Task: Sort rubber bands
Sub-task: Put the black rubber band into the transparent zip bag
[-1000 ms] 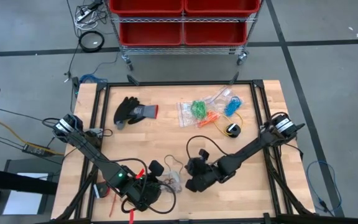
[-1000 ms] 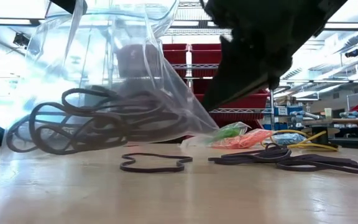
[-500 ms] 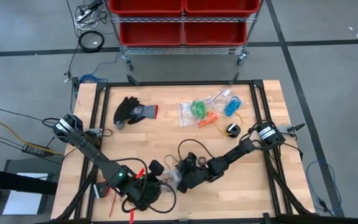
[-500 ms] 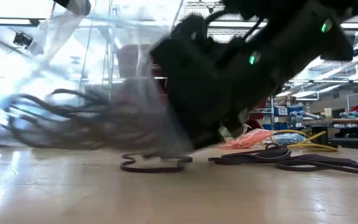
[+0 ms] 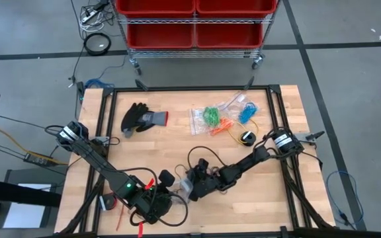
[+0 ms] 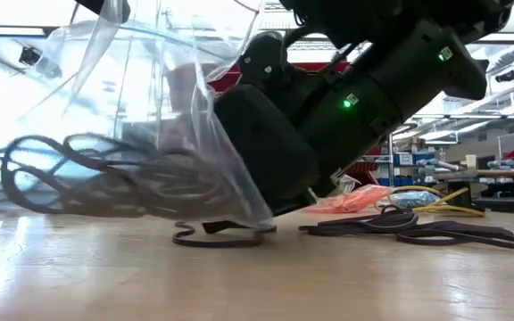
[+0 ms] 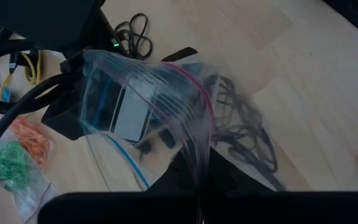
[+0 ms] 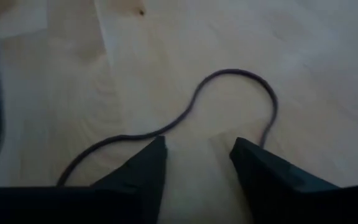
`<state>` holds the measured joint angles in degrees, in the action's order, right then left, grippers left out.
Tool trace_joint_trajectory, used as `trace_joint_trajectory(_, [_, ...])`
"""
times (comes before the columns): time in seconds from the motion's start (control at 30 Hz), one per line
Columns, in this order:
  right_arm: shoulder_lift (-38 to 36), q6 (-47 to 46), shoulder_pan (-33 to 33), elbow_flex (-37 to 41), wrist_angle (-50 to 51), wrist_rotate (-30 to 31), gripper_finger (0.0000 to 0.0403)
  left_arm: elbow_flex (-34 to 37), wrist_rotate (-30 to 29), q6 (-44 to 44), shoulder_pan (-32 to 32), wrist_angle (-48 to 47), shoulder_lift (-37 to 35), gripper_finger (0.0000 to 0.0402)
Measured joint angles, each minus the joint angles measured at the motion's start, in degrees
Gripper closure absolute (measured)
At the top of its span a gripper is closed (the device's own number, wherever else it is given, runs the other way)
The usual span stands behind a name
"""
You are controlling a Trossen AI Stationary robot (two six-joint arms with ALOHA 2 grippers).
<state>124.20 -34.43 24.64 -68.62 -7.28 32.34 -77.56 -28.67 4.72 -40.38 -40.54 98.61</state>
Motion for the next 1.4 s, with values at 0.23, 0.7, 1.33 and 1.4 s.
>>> trace_joint_trajectory(0.23, [-0.1,-0.5,0.0,0.0,4.5,-1.1,0.0349,0.0,0.1,0.0,0.0,0.0,0.0,0.0399])
trace_joint_trajectory(0.7, [-1.2,-3.9,1.1,0.0,10.8,0.7,0.0403,0.0,0.2,0.0,0.0,0.0,0.0,0.0399])
trace_joint_trajectory(1.33, [-9.7,-14.0,4.6,0.7,36.6,5.1,0.0403,0.0,0.2,0.0,0.0,0.5,0.0,0.0399])
trace_joint_trajectory(1.4, [-9.7,-16.6,5.1,0.7,38.6,6.5,0.0403,0.0,0.2,0.0,0.0,0.5,0.0,0.0399])
